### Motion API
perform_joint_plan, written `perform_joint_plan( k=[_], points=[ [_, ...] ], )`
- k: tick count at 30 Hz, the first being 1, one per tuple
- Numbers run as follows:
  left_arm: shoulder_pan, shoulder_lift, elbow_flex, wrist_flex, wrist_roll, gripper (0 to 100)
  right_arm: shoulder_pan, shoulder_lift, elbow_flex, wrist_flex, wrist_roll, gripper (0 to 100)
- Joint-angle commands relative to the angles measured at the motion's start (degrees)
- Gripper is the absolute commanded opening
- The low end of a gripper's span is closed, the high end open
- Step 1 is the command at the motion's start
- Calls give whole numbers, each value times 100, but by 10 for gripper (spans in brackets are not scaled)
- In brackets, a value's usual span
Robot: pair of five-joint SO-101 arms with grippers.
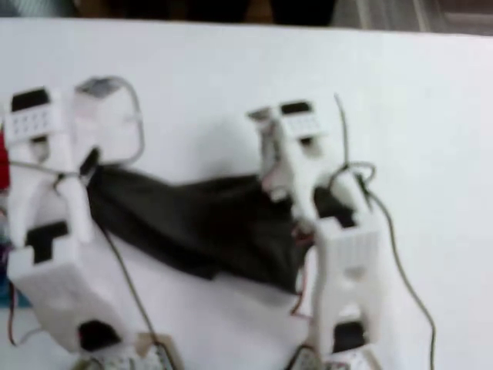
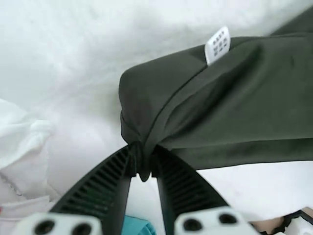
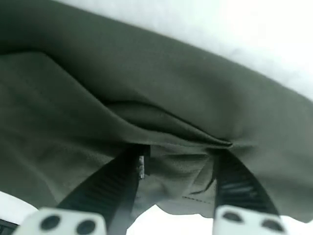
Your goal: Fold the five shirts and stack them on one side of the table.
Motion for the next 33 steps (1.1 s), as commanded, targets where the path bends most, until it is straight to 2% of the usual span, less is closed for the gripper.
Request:
perform_joint_plan(
  k=[1,10,12,15,17,28,33],
  points=[
    [62,-35,-215,-35,44,25,92,-338,-158,-22,44,227],
    [53,-44,-215,-26,26,25,92,-4,-167,-312,44,218],
    [53,-44,-215,-26,26,25,57,110,-167,-391,44,156],
    [53,-44,-215,-26,26,25,57,57,-176,-505,18,6],
    [53,-44,-215,-35,26,25,66,-163,-176,-488,9,35],
    [53,-44,-215,-26,18,25,154,-2545,-149,-136,229,20],
    [53,-44,-215,-26,18,25,312,-2378,-114,-514,615,20]
  ],
)
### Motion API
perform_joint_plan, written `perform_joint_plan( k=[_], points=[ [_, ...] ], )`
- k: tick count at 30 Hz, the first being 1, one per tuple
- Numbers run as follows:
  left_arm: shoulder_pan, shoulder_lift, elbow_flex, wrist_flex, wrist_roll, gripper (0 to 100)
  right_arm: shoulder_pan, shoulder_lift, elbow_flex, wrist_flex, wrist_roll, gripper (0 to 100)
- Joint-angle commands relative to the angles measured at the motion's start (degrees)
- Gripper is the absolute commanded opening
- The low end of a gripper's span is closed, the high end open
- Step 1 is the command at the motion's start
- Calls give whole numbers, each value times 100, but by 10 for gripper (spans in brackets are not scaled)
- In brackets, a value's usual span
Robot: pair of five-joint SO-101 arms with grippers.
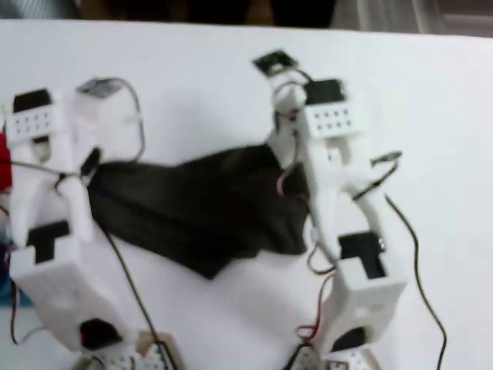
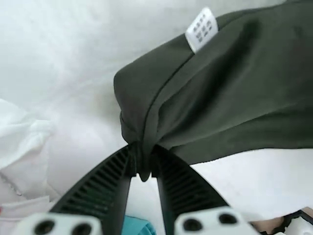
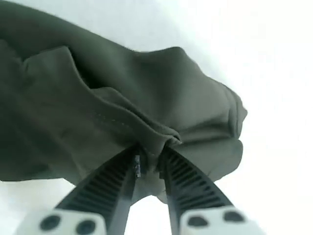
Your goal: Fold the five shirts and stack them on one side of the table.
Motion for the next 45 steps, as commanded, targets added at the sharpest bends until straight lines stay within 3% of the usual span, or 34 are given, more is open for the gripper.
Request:
perform_joint_plan(
  k=[1,5,10,21,31,35,39,42,45],
  points=[
    [53,-44,-215,-26,18,25,119,-31,-53,-286,132,20],
    [53,-44,-215,-26,9,25,-145,646,-26,-224,158,35],
    [53,-44,-215,-18,9,25,-637,752,-44,426,167,180],
    [26,-44,-215,-26,9,25,-708,-435,949,453,448,22],
    [44,-44,-215,-44,9,25,-690,-1332,1837,207,1143,21],
    [44,-44,-215,-26,9,25,-699,-1341,2470,-462,1116,26],
    [44,-44,-215,-26,9,25,-699,-1156,3121,-1042,404,156],
    [44,-35,-215,-18,9,25,-699,-1007,3305,-1411,431,259],
    [44,-35,-215,-18,9,25,-690,-936,3305,-1648,440,262]
  ],
)
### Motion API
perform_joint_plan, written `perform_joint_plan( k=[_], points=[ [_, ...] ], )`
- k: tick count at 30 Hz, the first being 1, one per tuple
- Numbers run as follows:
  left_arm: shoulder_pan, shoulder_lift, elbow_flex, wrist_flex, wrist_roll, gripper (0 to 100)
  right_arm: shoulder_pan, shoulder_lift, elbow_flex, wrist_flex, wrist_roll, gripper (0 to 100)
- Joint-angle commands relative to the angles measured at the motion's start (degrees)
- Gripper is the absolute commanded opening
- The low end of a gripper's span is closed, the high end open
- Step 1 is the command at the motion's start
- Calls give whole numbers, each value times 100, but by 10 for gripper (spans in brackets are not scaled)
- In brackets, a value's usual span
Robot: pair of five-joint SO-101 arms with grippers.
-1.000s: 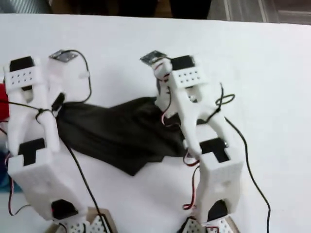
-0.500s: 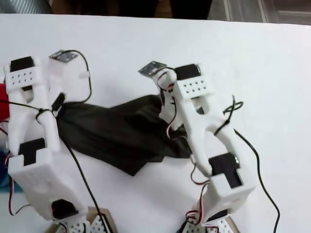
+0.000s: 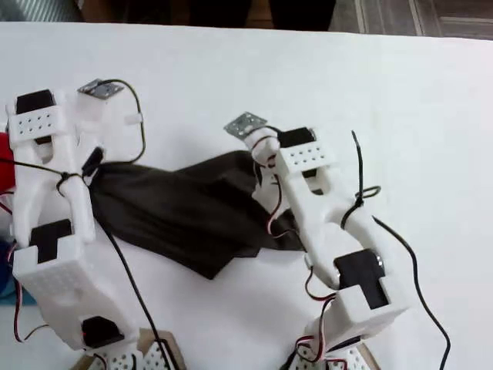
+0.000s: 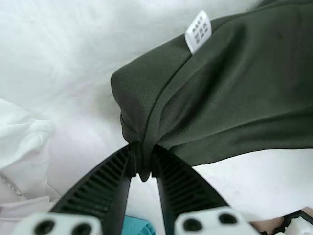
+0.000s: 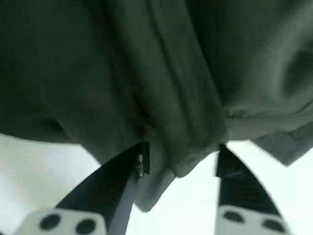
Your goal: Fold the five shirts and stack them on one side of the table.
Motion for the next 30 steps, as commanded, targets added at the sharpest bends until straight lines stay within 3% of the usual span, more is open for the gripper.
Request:
perform_joint_plan(
  k=[1,9,20,25,30],
  points=[
    [44,-35,-215,-18,9,25,13,4,9,-268,-62,251],
    [53,-35,-215,-18,9,25,295,22,18,-637,-105,151],
    [53,-35,-215,-18,9,25,673,22,237,-585,-123,151],
    [53,-35,-215,-18,35,25,857,31,264,-796,-862,151],
    [53,-35,-207,-18,35,25,813,189,255,-796,-914,149]
  ],
)
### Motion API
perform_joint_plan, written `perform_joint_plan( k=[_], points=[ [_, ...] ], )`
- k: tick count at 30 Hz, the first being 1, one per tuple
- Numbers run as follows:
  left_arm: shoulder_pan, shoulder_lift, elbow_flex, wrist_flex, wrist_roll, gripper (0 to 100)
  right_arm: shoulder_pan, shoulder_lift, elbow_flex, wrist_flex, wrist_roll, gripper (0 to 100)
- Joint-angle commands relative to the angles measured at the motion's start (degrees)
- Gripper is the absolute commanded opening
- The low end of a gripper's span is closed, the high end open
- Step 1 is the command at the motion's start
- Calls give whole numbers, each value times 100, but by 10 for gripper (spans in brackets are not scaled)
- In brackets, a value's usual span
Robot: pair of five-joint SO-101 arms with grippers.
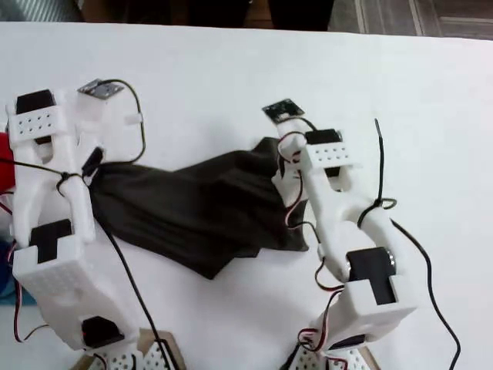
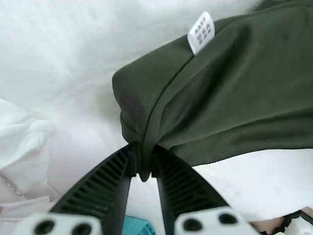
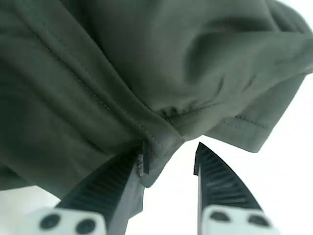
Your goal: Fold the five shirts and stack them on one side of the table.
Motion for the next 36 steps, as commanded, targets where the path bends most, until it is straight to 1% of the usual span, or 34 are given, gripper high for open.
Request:
perform_joint_plan(
  k=[1,8,13,18,20,23,36],
  points=[
    [53,-35,-207,-18,35,25,31,189,-35,-40,-62,149],
    [53,-35,-207,-18,35,25,31,831,-123,-66,-62,149],
    [53,-35,-207,-9,35,25,31,655,-255,-22,-70,149],
    [53,-35,-207,-9,18,25,22,110,-273,171,-70,147],
    [53,-35,-207,-9,18,25,22,-4,-264,171,-70,125],
    [53,-35,-207,-9,18,25,22,-22,-264,163,-70,21],
    [53,-35,-207,-9,18,25,31,-13,-273,136,-70,22]
  ],
)
